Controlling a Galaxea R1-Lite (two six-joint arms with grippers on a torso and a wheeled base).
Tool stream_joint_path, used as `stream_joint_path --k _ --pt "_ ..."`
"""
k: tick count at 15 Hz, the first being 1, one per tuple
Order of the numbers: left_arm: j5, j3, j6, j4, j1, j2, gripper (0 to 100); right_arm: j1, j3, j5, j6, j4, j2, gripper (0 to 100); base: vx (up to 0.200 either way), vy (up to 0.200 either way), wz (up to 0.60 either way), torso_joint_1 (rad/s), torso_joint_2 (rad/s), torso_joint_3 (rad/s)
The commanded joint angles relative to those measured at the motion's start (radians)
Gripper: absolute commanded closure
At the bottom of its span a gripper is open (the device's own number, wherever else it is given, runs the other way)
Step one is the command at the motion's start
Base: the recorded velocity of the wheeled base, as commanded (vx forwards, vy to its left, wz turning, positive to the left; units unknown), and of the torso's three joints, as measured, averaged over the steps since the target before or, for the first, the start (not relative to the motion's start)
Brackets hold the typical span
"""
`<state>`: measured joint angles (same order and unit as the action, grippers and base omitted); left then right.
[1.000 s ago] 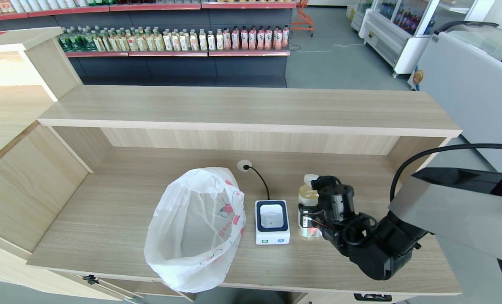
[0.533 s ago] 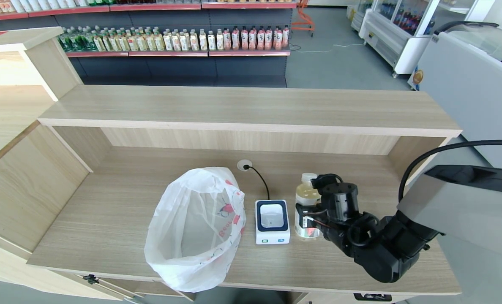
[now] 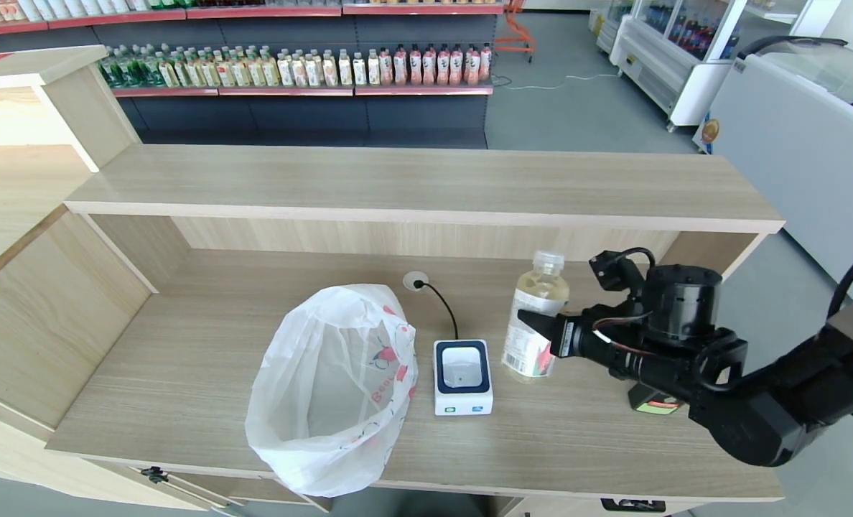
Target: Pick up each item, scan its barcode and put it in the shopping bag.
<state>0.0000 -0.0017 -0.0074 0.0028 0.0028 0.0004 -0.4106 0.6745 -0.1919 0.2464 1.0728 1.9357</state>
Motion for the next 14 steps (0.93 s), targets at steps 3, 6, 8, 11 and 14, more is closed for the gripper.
stream_joint_path --k 3,6,8,11,14 --pt "0.0 0.0 0.0 0.0 0.0 0.0 0 0.024 -0.115 -0.261 0.036 0.012 -0.215 100 0.0 0.0 0.0 0.0 0.0 0.0" --pt "0.0 0.0 0.0 0.0 0.0 0.0 0 0.015 -0.136 -0.408 0.037 0.001 -0.278 100 0.0 0.0 0.0 0.0 0.0 0.0" --pt "0.0 0.0 0.001 -0.001 0.0 0.0 0 -0.007 -0.15 -0.492 0.09 -0.005 -0.328 100 0.0 0.0 0.0 0.0 0.0 0.0" --pt "0.0 0.0 0.0 0.0 0.0 0.0 0 -0.034 -0.179 -0.557 0.143 -0.005 -0.373 100 0.0 0.0 0.0 0.0 0.0 0.0" --pt "0.0 0.0 0.0 0.0 0.0 0.0 0 -0.068 -0.191 -0.601 0.152 -0.005 -0.397 100 0.0 0.0 0.0 0.0 0.0 0.0"
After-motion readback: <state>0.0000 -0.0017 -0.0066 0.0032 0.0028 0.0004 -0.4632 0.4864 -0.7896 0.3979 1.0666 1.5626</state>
